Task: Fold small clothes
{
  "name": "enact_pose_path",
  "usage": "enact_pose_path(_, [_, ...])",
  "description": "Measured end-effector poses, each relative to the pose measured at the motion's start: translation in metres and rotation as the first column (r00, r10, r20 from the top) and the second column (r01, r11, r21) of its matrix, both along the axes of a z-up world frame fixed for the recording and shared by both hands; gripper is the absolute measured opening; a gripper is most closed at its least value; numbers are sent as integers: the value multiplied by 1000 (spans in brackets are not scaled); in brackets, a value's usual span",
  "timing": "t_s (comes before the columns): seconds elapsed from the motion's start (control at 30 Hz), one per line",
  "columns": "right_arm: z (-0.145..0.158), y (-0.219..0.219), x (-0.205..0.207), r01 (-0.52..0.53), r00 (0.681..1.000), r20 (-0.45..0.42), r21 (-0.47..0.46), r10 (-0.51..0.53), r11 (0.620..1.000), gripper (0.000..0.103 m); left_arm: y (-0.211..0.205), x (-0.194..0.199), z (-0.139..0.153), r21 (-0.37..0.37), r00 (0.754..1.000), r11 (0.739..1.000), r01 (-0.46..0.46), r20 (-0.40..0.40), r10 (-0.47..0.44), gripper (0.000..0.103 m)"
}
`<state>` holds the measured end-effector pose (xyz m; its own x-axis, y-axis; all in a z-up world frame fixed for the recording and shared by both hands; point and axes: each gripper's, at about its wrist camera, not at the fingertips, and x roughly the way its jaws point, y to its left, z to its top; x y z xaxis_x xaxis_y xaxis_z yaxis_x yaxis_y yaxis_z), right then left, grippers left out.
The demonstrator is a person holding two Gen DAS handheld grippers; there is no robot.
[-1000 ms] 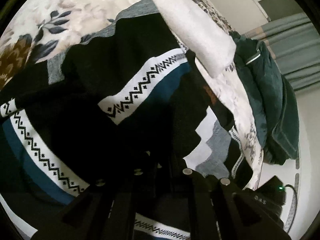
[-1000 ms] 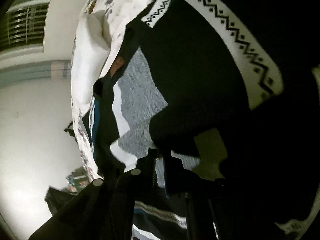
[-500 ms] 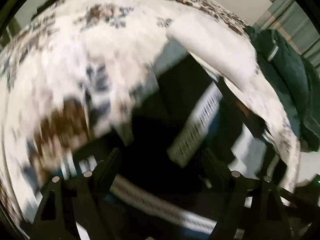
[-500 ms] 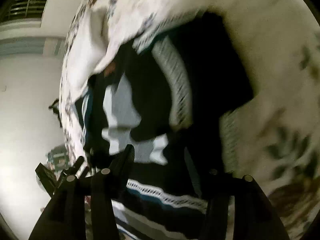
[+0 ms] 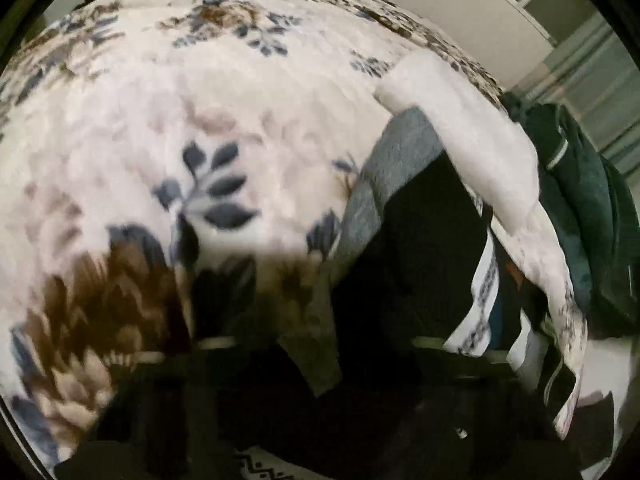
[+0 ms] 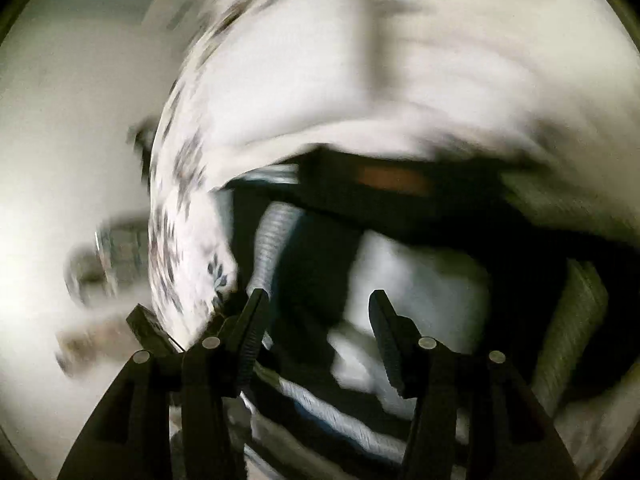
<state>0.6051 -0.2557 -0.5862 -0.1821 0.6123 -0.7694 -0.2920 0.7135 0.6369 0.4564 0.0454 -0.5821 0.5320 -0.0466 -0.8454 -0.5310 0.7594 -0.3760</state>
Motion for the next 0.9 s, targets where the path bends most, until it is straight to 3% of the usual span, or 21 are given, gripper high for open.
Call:
enact_pose_path(0.1, [-17,93,21,-180,982,47,-53,183,982,54,-4,-5,-5,9,999,1000,13,44,-14,19])
enact_pose_path(0.17, [-29,135,29,-255,961,80,-114,265,960,54,-2,-4,-7,8,998,1000,18,62,-18,17])
enact_pose_path(0.27, [-51,174,37,-320,944,40,-132,327,938,53,5,-6,-12,-29,996,1000,6,91,-3,16])
enact_pose_path(0.3, [-58,183,39,-337,939,21,-132,342,932,48,6,-6,-13,-36,995,999,6,99,-2,15])
enact_pose_path(0.33, [-59,187,39,-333,940,33,-122,339,935,2,9,-8,-14,-45,994,999,5,107,-1,14])
enact_pose_path(0.4, [-56,191,46,-299,949,66,-111,307,948,5,14,-9,-16,-67,992,998,3,127,5,13])
enact_pose_path(0.53, [-70,192,64,-187,972,103,-190,209,964,4,24,-12,-20,-115,985,993,-4,169,24,12])
enact_pose_path(0.63, [-80,194,66,-203,973,73,-199,221,959,4,31,-10,-23,-164,984,986,-9,173,38,13])
enact_pose_path(0.67, [-81,188,70,-188,981,21,-175,195,966,4,34,-10,-24,-192,985,981,-8,166,40,14])
enact_pose_path(0.7, [-80,180,72,-172,985,-30,-154,170,973,7,38,-10,-25,-217,987,976,-9,154,43,16])
enact_pose_path(0.8, [-56,136,78,-69,996,-68,-79,64,994,38,47,-10,-18,-248,993,969,-16,112,45,17])
enact_pose_path(0.83, [-43,109,77,-22,998,-51,-62,19,998,57,48,-9,-11,-220,995,975,-25,89,46,22])
enact_pose_path(0.87, [-35,93,75,-1,999,-42,-63,-1,998,67,48,-10,-6,-190,996,981,-26,74,41,27])
enact_pose_path(0.9, [-26,64,69,28,999,-36,-63,-31,998,67,46,-10,2,-140,998,990,-18,60,27,37])
